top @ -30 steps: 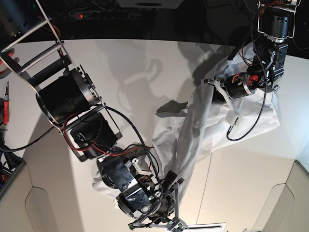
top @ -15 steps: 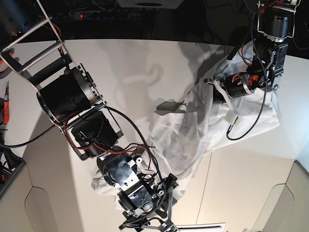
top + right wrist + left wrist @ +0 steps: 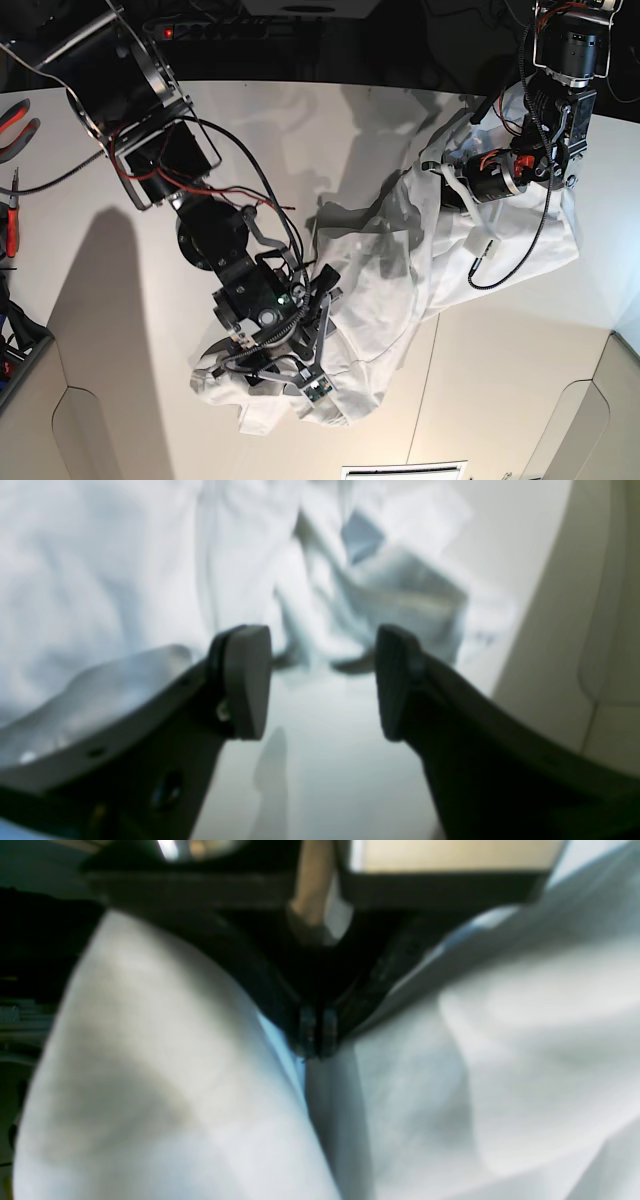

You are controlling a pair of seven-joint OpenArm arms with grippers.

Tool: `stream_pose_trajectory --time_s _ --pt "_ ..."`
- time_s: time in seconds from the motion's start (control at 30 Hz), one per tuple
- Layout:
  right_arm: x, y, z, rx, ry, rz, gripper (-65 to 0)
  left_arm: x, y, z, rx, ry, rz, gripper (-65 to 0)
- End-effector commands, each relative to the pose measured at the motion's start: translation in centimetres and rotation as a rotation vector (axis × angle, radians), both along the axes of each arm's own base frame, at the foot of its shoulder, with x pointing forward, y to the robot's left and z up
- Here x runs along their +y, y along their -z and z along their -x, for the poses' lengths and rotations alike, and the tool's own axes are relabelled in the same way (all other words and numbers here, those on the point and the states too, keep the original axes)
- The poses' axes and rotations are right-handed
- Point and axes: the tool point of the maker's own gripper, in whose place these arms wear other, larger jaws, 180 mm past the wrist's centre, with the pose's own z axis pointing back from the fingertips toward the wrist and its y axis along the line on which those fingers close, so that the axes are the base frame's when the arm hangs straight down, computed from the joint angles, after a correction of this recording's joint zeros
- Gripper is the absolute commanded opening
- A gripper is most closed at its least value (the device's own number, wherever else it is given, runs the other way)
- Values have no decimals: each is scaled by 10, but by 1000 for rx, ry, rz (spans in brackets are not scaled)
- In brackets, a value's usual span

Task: Layout the t-shirt on the table in an organized manner, then fold the t-shirt properly
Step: 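Drag the held fabric with the right gripper back away from the left gripper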

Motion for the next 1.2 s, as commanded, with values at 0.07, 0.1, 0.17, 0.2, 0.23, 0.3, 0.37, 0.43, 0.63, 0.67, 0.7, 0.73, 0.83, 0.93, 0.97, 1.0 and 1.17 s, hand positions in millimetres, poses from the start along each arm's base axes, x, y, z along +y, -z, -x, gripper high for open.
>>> stream_pose_trajectory --time_s 0.07,0.1,0.17,0.2,0.23,0.3,0.37,0.43,0.63,0.67,0.7,0.73,0.83,0.93,0.97,1.0,1.17 --pt "3 3 13 5 -21 -56 -336 9 9 9 41 27 -62 -650" --pt "5 12 22 38 -29 -78 -336 9 9 8 40 27 -62 -650" --pt "14 28 40 103 -49 -152 -336 9 8 8 38 27 -62 -650" --pt "18 35 49 132 -58 -195 -336 8 8 7 38 27 -61 -650" --pt "22 40 56 155 -59 -231 -336 9 8 7 38 27 -62 -650" --pt "26 48 68 186 -56 -287 -336 9 8 8 39 27 -62 -650" --pt "29 51 77 211 -50 -355 -336 9 8 8 39 27 -62 -650" --pt "30 50 83 222 -42 -427 -336 9 8 8 39 27 -62 -650" --pt "32 39 84 232 -31 -599 -336 8 7 6 35 26 -61 -650" --pt "32 37 83 227 -32 -609 -336 8 7 6 34 26 -61 -650" --pt "33 36 83 223 -33 -618 -336 8 7 5 32 25 -60 -650" --pt "36 36 83 225 -31 -633 -336 8 6 4 29 23 -59 -650" --pt "44 36 84 232 -32 -659 -336 8 6 4 27 23 -59 -650" --pt "53 41 88 251 -27 -673 -336 8 6 4 27 23 -59 -650" --pt "54 44 89 261 -26 -673 -336 8 6 4 28 23 -59 -650" --pt "55 46 90 269 -23 -674 -336 8 6 4 28 23 -59 -650" --pt "53 60 96 305 -9 -657 -372 8 6 4 27 23 -59 -650"
